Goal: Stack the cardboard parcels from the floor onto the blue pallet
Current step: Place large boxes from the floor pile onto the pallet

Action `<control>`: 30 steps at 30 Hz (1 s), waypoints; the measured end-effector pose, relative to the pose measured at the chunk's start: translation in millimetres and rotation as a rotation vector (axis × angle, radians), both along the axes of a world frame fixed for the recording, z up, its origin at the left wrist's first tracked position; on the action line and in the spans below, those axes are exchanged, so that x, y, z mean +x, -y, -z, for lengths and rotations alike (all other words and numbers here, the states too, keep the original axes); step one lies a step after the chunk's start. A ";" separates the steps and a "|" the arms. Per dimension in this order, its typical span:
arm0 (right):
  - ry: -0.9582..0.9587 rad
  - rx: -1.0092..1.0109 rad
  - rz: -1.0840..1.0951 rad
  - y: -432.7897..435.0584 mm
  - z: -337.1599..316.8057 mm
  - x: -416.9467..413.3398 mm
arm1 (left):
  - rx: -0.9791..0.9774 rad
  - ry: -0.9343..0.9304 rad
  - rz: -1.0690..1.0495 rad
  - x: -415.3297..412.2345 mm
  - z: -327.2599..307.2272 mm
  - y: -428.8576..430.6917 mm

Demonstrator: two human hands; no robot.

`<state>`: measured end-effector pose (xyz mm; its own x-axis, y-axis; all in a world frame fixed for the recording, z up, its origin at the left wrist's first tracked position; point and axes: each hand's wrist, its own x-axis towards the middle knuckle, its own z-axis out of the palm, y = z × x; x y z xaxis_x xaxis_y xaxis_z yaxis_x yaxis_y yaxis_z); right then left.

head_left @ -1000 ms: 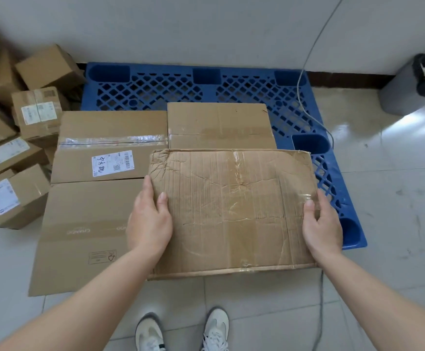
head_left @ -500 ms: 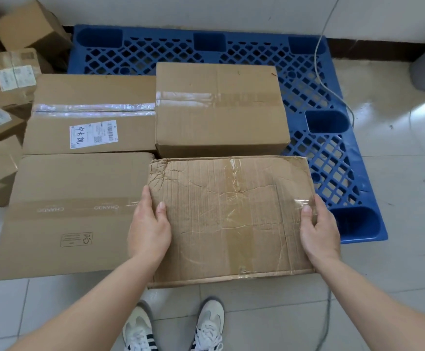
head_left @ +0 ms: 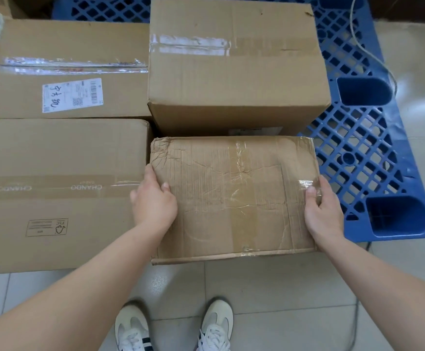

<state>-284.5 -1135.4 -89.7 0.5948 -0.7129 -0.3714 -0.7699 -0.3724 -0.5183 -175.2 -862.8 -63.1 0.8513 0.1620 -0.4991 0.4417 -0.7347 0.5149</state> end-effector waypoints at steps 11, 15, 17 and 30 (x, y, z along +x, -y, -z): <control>0.023 0.025 0.016 -1.6 38.7 2.4 | 0.120 -0.106 0.055 5.3 20.1 26.3; 0.004 0.035 0.004 -0.9 43.4 5.4 | 0.072 -0.127 0.055 5.1 24.9 26.6; -0.017 0.027 -0.011 0.7 45.1 7.5 | 0.064 -0.130 0.068 3.2 26.6 26.4; -0.073 0.036 -0.125 -40.9 -23.6 40.3 | -0.060 -0.032 0.088 12.0 -39.1 -1.0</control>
